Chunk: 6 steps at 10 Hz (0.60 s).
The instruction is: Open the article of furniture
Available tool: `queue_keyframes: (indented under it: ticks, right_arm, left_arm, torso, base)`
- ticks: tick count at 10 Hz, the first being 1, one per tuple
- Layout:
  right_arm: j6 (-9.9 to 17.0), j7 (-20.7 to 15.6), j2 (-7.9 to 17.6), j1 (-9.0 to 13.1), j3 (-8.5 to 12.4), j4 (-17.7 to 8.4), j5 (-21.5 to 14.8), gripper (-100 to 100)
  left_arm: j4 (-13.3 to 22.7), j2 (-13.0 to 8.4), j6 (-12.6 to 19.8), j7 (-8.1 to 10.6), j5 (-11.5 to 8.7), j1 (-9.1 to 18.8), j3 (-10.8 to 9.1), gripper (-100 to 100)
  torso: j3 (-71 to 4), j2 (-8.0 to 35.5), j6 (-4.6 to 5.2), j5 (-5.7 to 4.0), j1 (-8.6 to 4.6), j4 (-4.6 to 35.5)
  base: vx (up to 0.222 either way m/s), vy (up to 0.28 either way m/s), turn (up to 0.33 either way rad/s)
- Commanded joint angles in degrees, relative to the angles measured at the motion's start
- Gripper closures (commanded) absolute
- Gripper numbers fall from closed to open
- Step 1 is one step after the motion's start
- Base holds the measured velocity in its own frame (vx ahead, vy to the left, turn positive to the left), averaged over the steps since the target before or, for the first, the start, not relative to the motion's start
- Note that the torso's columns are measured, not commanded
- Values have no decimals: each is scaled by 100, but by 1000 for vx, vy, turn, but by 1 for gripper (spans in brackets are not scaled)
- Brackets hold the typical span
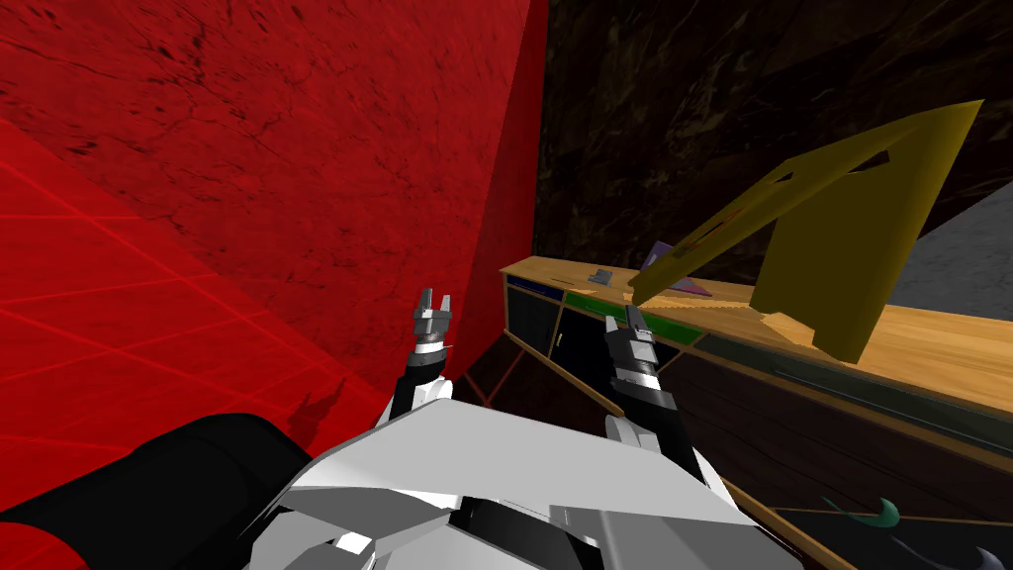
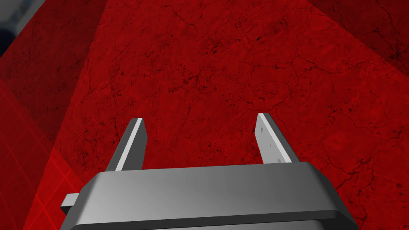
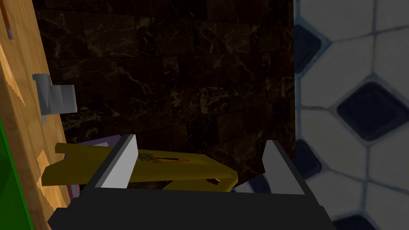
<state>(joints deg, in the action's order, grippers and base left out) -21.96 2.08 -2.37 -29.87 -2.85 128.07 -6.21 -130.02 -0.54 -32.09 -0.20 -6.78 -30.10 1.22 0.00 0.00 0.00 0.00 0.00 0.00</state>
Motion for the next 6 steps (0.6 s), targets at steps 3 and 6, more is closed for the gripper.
queue_keyframes:
  ticks: [3,6]
  right_arm:
    - [0,0,0,0,0,1,0,0]
    - [-1,0,0,0,0,1,0,0]
  left_arm:
    - [-1,0,0,0,0,0,0,0]
    - [-1,0,0,0,0,0,0,0]
  torso:
    - [-2014,1003,0,0,0,1006]
    - [-4536,2269,0,0,0,2268]
  base:
    - [0,0,0]
    - [0,0,0]
